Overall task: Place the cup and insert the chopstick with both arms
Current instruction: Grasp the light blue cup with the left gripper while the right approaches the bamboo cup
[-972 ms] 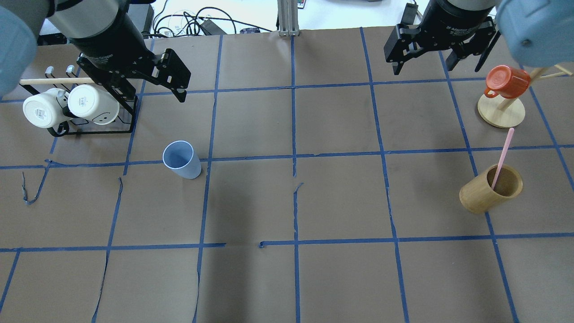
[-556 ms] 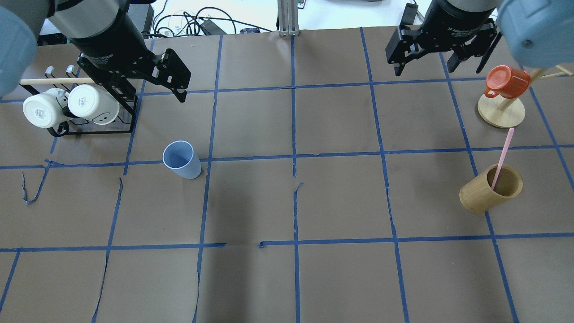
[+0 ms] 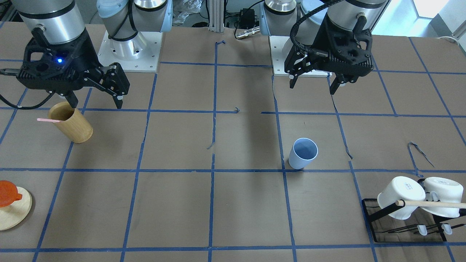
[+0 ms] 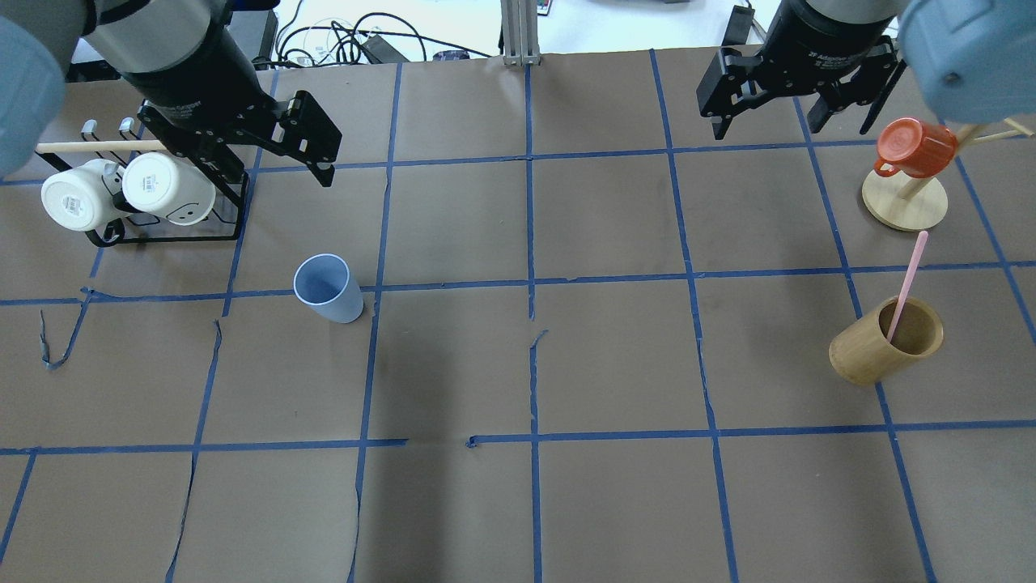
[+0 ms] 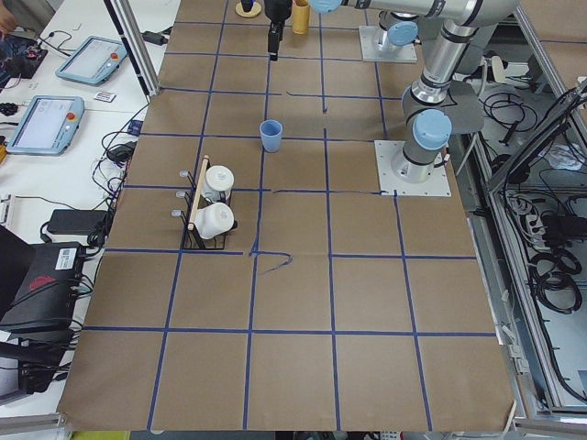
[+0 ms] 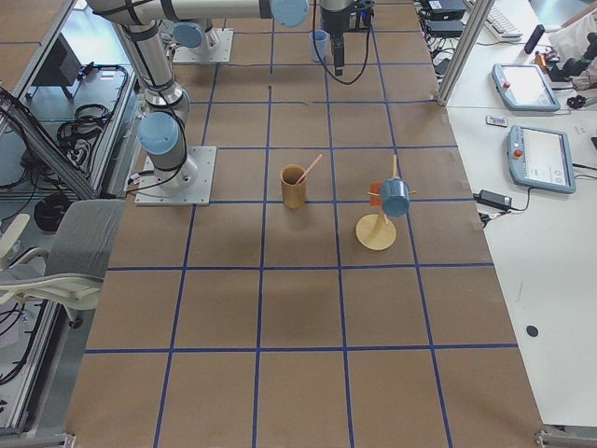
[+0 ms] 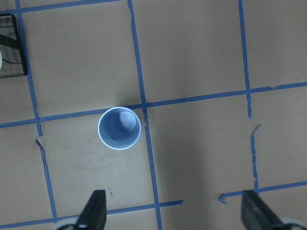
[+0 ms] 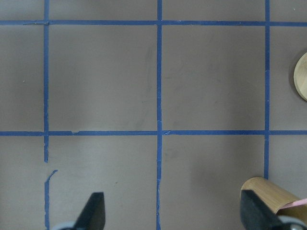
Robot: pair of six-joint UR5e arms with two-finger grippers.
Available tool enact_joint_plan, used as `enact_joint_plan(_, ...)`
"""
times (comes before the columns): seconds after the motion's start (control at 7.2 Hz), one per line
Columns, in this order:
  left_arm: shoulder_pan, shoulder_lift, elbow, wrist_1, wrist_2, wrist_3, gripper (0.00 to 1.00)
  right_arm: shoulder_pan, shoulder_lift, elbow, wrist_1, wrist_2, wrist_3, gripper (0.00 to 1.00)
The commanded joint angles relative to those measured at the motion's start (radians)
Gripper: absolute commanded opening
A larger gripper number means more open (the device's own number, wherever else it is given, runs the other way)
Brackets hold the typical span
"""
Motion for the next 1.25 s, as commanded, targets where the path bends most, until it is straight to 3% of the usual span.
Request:
enact_joint_plan(0.0,0.008,-0.054,-0.029,0.031,-0.006,0.002,1.00,0.000,-0.001,0.004,-0.003,0.000,0.000,1.00)
enact_joint_plan(0.42,0.009,-0.112,-0.322,0.468,0.005,0.072,1.00,-0.003,0.000,0.005,-0.003,0.000,-0.002,1.00)
enact_joint_plan(0.83,0.028,-0.169,-0.436,0.577,0.035,0.141,1.00,-0.005,-0.001,0.007,-0.003,-0.001,-0.002,1.00)
enact_joint_plan(1.11,0.028,-0.209,-0.432,0.602,0.042,0.142,0.81,-0.005,-0.001,0.007,-0.001,0.000,0.000,1.00)
